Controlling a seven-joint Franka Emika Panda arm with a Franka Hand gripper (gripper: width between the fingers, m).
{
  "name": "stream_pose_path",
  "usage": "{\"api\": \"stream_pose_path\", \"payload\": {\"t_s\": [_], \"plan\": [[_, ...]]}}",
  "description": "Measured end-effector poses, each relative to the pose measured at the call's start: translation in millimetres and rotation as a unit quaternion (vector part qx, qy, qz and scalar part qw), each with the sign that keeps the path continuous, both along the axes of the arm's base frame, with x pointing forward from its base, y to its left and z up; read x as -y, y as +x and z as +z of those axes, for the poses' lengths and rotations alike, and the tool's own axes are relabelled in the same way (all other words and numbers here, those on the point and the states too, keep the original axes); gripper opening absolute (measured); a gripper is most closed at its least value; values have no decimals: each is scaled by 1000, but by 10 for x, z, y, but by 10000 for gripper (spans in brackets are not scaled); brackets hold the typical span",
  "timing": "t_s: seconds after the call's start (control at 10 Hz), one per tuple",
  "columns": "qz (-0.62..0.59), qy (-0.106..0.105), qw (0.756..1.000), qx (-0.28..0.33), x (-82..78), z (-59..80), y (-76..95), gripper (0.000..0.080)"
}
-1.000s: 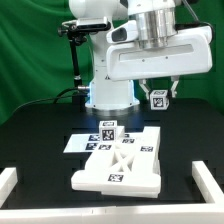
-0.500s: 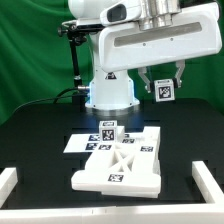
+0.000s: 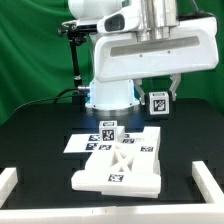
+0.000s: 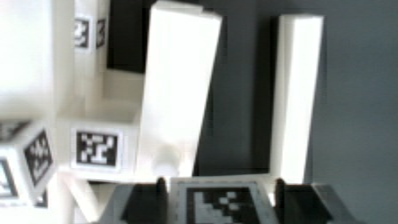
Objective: Assemble chair
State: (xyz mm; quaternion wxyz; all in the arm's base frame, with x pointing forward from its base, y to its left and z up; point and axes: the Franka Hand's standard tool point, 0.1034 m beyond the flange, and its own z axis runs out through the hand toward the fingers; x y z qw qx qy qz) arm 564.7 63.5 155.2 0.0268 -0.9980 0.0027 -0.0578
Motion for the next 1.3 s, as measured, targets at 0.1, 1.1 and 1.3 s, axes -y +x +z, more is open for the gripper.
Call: {"api": "stream_pose_path", "payload": {"t_s": [0.1,1.1,1.3], "plan": [[1,-4,1000,2,31,-50,11,284],[-16,-9,1000,-13,132,-302,-91,284],[-15,-12,1000,-6,128,-324,-67,284]]}}
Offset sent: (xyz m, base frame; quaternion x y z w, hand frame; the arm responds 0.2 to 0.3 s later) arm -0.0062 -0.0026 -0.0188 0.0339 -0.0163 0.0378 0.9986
